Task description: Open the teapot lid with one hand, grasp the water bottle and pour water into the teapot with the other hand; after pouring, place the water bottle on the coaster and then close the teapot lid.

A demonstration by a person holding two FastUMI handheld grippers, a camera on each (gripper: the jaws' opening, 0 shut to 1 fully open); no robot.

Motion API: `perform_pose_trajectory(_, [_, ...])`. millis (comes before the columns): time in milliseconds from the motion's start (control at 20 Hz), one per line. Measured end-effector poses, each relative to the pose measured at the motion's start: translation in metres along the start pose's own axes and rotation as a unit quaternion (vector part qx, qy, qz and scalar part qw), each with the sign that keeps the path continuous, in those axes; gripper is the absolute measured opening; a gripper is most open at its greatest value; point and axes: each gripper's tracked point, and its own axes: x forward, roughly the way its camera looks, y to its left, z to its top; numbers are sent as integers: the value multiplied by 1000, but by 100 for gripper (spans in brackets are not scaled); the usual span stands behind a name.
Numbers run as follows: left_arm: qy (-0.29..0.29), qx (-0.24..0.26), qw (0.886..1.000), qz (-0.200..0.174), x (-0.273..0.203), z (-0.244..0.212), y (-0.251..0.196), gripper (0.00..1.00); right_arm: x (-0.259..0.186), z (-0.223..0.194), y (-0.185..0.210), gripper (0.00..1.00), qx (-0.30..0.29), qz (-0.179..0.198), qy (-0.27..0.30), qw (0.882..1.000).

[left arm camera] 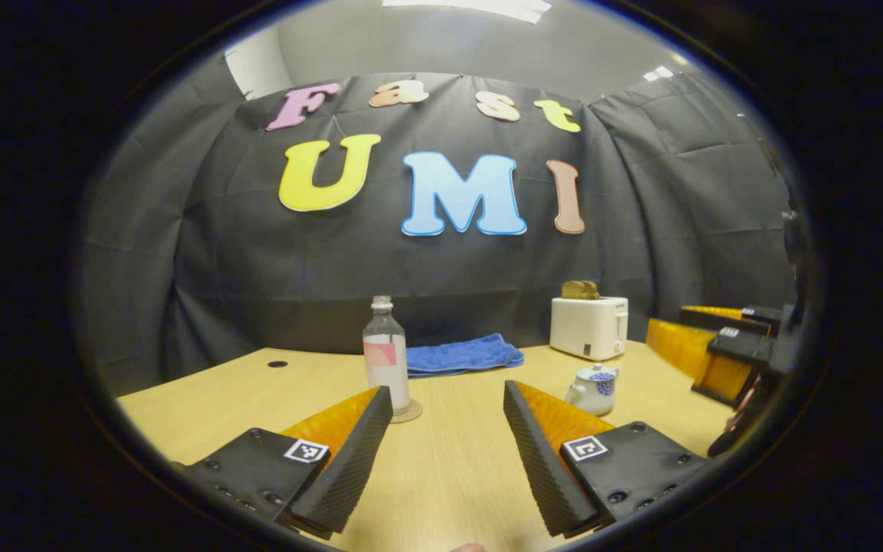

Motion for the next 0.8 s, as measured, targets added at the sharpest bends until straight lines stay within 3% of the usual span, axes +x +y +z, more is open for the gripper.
perform_pose_trajectory(150, [-1,9,1000,7,-10,-7,-12,99,-8,-24,6,73,20,2,35,999])
perform_pose_trajectory(200, [1,8,1000,8,-11,-11,-15,99,-10,-30,6,79,20,-1,43,999])
perform_pose_trajectory(450, [18,-9,1000,22,-11,-29,-19,99,-18,-48,14,78,20,-2,56,998])
perform_pose_trajectory(600, [18,0,999,33,-18,-30,-22,99,-24,-38,13,81,19,-12,25,999])
perform_pose_trajectory(800, [15,1,999,48,-21,-28,-16,100,-27,-40,13,82,19,-15,27,999])
